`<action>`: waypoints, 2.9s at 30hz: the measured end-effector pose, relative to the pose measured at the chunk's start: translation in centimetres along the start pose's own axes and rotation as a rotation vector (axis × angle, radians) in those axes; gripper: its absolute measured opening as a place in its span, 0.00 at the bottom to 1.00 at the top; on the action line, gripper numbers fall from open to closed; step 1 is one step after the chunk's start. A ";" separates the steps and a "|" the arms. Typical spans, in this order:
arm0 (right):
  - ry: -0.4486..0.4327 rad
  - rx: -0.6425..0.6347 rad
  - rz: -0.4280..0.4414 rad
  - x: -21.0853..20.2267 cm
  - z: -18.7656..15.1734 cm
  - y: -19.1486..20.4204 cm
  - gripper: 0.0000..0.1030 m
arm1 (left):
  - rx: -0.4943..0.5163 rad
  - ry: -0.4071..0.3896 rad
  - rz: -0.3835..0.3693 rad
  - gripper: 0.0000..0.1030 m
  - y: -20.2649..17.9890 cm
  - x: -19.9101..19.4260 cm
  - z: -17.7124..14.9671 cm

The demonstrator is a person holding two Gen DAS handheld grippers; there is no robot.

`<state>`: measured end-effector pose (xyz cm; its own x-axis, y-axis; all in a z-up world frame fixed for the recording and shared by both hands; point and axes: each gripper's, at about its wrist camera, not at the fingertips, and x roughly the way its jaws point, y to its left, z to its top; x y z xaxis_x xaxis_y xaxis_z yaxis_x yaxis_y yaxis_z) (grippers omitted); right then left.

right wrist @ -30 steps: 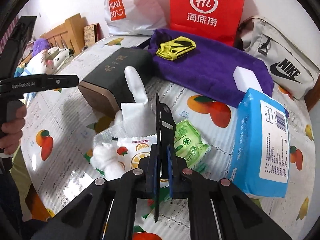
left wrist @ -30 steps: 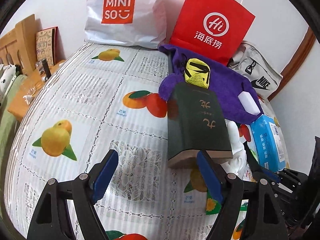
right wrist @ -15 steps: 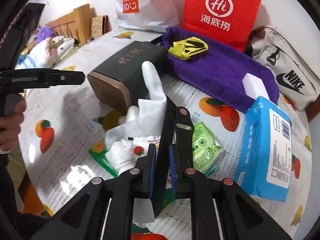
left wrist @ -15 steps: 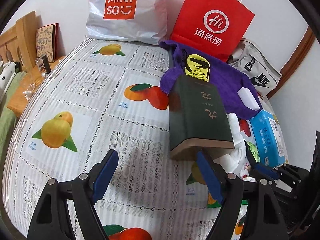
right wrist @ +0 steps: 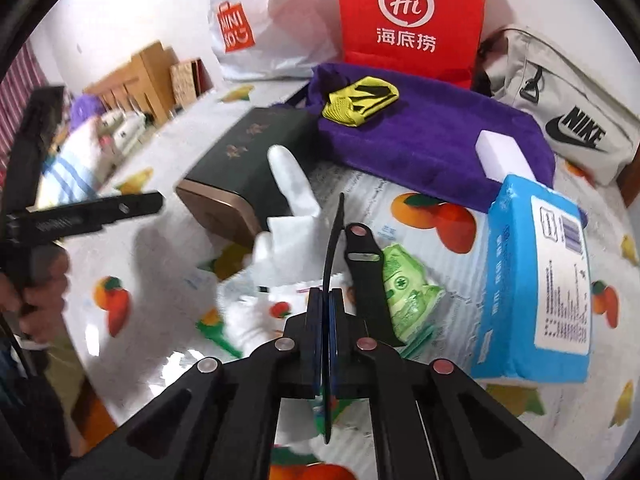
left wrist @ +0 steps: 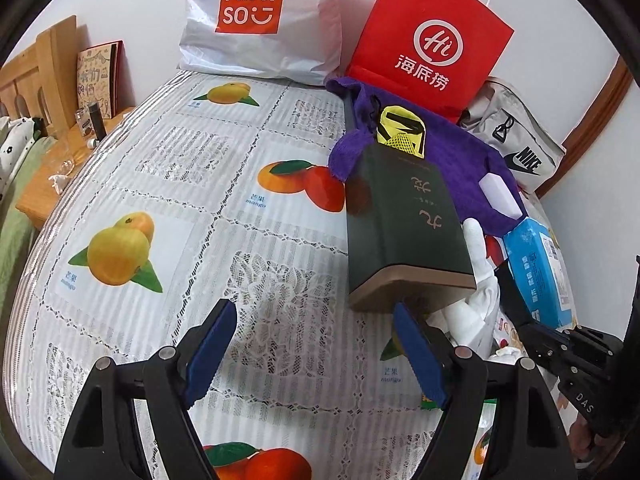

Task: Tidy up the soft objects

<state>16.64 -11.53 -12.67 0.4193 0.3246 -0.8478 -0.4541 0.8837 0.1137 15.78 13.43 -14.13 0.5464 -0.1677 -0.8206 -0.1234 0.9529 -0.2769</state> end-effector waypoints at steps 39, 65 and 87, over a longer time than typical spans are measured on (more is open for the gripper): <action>-0.131 0.225 -0.083 -6.5 -12.6 -8.1 0.03 | 0.283 0.035 -0.144 0.67 -13.4 -0.5 -6.1; -0.085 0.270 -0.168 -4.8 -14.6 -9.2 0.03 | 0.236 0.003 -0.056 0.29 -9.7 -2.2 -7.4; -0.217 0.208 -0.126 -11.2 -9.4 -7.1 0.03 | 0.148 -0.112 -0.056 0.29 -7.8 -7.8 -3.9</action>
<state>7.75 -24.61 -8.86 0.6298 0.2529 -0.7345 -0.2274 0.9641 0.1370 9.29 6.29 -7.48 0.6391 -0.2005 -0.7425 0.0290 0.9710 -0.2373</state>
